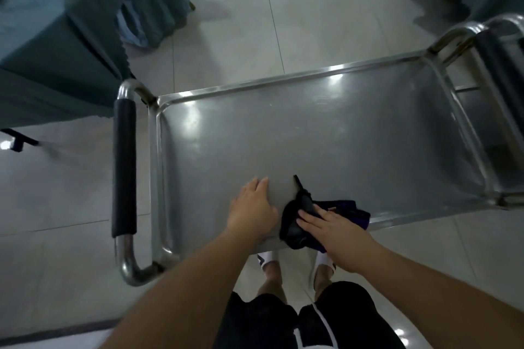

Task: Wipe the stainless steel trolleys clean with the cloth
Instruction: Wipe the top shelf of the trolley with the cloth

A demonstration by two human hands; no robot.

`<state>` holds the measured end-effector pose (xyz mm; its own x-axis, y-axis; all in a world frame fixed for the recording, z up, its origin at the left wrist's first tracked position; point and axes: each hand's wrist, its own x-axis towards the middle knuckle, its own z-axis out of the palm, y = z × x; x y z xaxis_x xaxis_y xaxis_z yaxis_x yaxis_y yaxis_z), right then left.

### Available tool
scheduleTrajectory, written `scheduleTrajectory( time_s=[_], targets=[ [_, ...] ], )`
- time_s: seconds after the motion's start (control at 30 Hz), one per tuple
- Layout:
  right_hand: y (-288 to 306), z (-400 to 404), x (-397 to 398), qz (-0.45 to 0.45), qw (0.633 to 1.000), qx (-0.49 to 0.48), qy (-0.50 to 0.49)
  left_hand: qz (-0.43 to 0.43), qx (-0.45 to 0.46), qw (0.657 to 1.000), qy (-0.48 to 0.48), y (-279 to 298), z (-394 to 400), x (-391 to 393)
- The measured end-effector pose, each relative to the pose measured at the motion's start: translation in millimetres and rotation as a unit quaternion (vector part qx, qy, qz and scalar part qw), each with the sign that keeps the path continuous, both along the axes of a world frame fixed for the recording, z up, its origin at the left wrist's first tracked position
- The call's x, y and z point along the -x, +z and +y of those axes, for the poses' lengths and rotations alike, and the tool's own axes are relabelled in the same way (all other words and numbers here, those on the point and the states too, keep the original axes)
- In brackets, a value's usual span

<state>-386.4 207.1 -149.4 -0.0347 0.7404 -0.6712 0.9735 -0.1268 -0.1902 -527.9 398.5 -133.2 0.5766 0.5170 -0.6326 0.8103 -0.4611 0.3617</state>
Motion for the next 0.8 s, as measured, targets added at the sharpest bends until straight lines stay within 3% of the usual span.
scheduleTrajectory(
  time_s=[0.2, 0.33, 0.67, 0.8],
  targets=[
    [43.5, 7.3, 18.6, 0.025, 0.992, 0.094, -0.076, 0.011, -0.004, 0.999, -0.032, 30.6, -26.6, 34.1],
    [69.4, 15.7, 30.3, 0.01, 0.991, 0.105, -0.086, 0.028, -0.028, 0.999, -0.003, 51.0, -44.4, 49.1],
    [108.4, -16.2, 34.8, 0.092, 0.972, -0.029, -0.215, 0.034, -0.067, 0.994, 0.08, 83.8, -125.7, 105.6],
    [110.8, -50.7, 53.3, 0.112, 0.968, -0.043, -0.22, 0.06, -0.094, 0.992, 0.063, 90.8, -175.7, 132.3]
  ],
)
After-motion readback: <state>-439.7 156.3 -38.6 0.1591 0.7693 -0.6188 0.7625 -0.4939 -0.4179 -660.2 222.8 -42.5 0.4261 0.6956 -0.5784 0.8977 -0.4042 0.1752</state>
